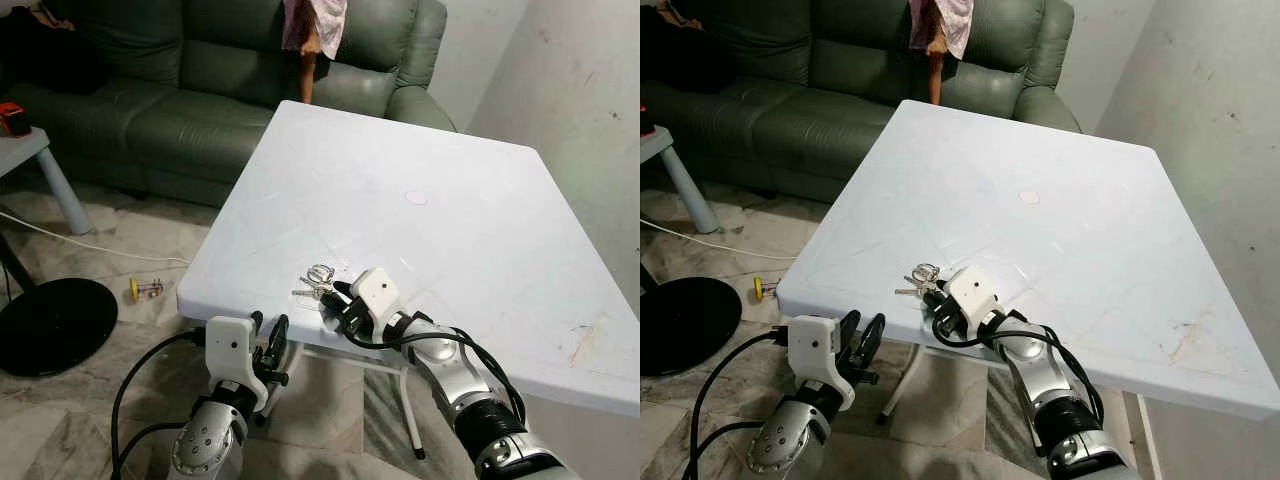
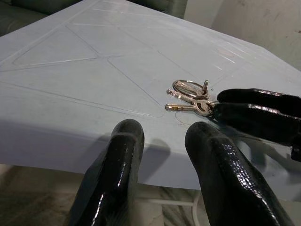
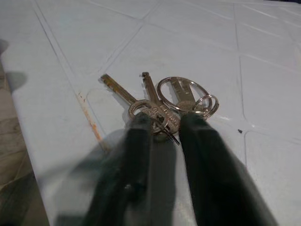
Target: Hang keys on a hook
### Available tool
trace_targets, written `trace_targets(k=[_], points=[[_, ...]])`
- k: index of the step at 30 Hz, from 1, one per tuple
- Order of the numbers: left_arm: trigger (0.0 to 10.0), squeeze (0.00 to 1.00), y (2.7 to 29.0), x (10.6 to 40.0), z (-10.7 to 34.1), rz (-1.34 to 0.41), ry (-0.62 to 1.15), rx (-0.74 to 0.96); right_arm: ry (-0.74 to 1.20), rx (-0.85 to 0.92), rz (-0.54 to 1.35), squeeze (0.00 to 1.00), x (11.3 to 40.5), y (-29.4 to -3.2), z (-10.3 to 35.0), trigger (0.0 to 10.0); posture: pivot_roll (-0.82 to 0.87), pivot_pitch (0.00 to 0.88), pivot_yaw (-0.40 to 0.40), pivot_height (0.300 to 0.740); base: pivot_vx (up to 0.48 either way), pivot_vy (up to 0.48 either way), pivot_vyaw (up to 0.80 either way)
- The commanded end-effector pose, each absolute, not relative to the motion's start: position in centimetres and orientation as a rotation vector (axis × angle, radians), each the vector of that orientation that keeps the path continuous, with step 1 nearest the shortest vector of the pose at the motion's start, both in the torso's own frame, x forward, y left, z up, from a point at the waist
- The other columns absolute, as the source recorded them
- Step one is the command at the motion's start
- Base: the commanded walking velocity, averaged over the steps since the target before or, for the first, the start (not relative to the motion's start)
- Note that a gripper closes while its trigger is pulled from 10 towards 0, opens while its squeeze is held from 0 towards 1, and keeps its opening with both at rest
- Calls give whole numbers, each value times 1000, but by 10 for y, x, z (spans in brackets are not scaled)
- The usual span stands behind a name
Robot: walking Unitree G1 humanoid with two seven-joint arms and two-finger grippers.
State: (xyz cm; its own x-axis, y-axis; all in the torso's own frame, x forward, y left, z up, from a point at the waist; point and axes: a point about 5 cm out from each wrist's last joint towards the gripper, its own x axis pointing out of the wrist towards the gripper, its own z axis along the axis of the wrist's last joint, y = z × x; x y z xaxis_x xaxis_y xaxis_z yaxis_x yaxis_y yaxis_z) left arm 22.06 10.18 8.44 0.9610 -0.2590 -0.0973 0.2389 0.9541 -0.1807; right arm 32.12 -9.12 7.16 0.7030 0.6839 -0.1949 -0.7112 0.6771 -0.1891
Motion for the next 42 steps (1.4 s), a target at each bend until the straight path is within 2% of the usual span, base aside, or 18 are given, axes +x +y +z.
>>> trace_targets(k=[1,19,30,34,35,36,42], points=[[10000,0,96,220,86,-265,120,-182,90,-255,763,0,324,-96,76,0,170,31,-146,740,0,0,0],[10000,0,97,221,87,-252,122,-186,57,-274,760,0,324,-97,79,0,171,40,-149,740,0,0,0],[10000,0,99,222,87,-240,120,-185,80,-170,724,0,328,-97,81,0,182,43,-151,740,0,0,0],[10000,0,100,222,87,-237,120,-182,60,7,734,0,332,-99,89,78,180,43,-149,740,0,0,0],[10000,0,100,223,87,-239,116,-178,-1,58,737,0,333,-101,98,9412,182,39,-149,740,0,0,0],[10000,0,100,223,88,-239,115,-176,-24,75,727,0,334,-102,101,10000,183,41,-149,740,0,0,0],[10000,0,101,224,88,-236,115,-176,-138,181,683,0,337,-110,118,10000,181,39,-148,740,0,0,0]])
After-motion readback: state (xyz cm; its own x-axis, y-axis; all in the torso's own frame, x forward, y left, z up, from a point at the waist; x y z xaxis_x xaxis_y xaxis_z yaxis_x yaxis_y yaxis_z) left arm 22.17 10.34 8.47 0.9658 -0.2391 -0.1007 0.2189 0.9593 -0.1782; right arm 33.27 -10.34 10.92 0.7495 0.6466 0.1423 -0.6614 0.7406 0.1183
